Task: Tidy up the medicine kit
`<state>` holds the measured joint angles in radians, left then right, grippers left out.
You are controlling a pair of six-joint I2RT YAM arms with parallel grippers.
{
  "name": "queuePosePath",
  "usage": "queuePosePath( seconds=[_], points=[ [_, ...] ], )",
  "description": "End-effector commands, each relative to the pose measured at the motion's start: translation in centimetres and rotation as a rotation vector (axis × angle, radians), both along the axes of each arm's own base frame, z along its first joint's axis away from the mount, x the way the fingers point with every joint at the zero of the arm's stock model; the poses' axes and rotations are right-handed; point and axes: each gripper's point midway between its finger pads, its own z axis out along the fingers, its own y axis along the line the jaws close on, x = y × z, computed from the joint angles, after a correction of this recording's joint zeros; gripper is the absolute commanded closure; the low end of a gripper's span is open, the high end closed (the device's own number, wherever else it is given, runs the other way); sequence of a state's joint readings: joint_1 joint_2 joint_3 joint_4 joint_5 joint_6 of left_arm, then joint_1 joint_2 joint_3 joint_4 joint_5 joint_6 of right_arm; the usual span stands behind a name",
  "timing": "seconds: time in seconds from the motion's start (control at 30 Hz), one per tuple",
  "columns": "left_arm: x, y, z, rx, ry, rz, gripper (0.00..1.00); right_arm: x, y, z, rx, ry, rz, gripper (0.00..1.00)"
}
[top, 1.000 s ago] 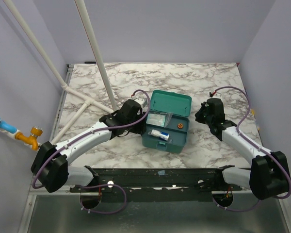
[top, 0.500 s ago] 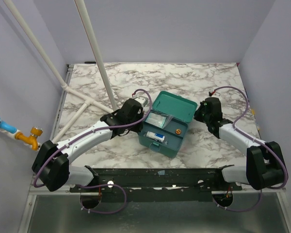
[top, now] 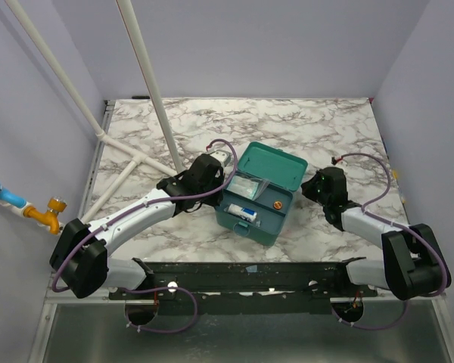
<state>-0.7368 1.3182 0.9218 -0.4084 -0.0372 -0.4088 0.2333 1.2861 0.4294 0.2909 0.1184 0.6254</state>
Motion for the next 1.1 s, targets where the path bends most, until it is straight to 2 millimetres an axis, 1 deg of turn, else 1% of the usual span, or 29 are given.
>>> queuePosePath(
  seconds=[0.0, 0.17, 0.33, 0.37, 0.47, 0.63, 0.77, 0.9, 1.07],
  points=[
    [-0.4, 1.3, -0.1, 0.041, 0.007, 0.025, 1.00, 0.9, 0.2, 2.1, 0.096, -0.118, -0.033, 0.99],
    [-0.5, 1.5, -0.3, 0.044, 0.010, 0.026, 1.00, 1.0, 0.3, 2.6, 0.135, -0.195, -0.021, 0.99],
    [-0.6, 1.6, -0.5, 0.044, 0.015, 0.027, 1.00, 1.8, 0.4, 3.0, 0.166, -0.261, 0.004, 0.99],
    [-0.6, 1.5, -0.5, 0.043, 0.014, 0.027, 1.00, 2.1, 0.4, 3.5, 0.176, -0.289, 0.009, 0.99],
    [-0.6, 1.6, -0.5, 0.044, 0.016, 0.026, 1.00, 2.7, 0.8, 4.1, 0.219, -0.321, 0.062, 0.99],
    [-0.7, 1.8, -0.4, 0.051, 0.013, 0.026, 1.00, 3.7, 1.1, 4.7, 0.276, -0.360, 0.101, 1.00],
    [-0.7, 1.8, -0.3, 0.051, 0.012, 0.024, 1.00, 4.0, 2.2, 5.3, 0.329, -0.397, 0.162, 0.99],
    [-0.7, 1.8, -0.4, 0.053, 0.020, 0.020, 1.00, 4.0, 3.4, 6.6, 0.377, -0.467, 0.244, 1.00],
    [-0.7, 1.8, -0.5, 0.056, 0.021, 0.016, 1.00, 3.9, 4.5, 8.9, 0.392, -0.567, 0.341, 0.99]
  ],
)
